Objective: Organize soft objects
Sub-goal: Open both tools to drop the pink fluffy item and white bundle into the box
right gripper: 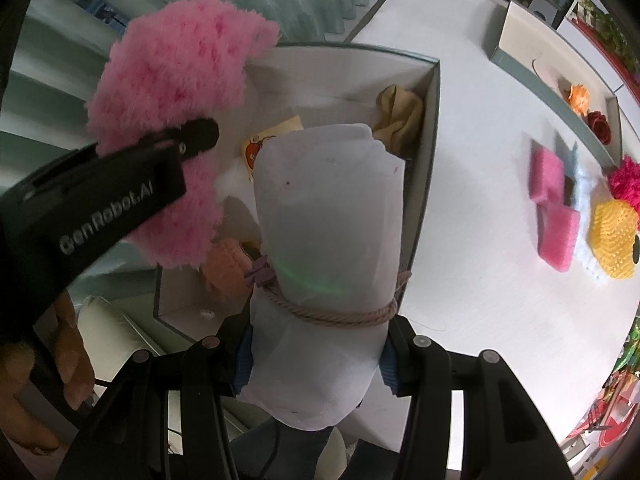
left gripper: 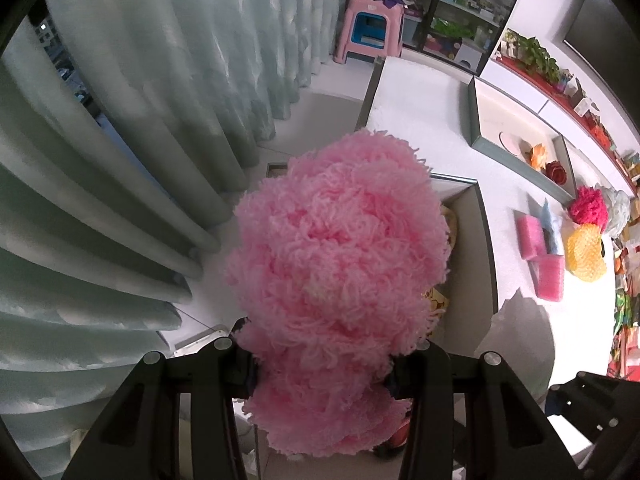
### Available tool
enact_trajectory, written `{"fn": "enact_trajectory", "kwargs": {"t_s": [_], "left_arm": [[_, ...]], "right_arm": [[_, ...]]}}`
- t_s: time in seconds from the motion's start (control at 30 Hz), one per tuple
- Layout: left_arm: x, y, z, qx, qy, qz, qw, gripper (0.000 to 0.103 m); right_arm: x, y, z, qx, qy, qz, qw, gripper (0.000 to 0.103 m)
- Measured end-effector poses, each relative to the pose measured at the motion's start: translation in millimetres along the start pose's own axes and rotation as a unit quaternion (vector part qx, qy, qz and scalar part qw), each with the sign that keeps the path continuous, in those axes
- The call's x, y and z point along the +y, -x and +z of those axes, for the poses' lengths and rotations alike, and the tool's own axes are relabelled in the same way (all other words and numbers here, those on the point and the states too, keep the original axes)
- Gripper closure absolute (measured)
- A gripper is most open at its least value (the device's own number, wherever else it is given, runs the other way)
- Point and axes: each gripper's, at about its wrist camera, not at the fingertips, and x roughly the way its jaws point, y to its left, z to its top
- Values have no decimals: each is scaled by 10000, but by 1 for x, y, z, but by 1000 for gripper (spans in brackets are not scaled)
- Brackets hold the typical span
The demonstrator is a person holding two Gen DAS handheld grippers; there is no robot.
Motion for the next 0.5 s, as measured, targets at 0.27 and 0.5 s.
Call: {"fn": "enact_trajectory", "kwargs": {"t_s": [0.27,0.5], "left_arm": [[-4,-12,4,158,-128,-88,9998,35],[-13,-4,3,34,-414,-145,9990,2]], "right_arm": [[0,-15,-6,8,-18,-14,10000,32],[-3,-15,-18,-58,-147,239,9996,16]]}}
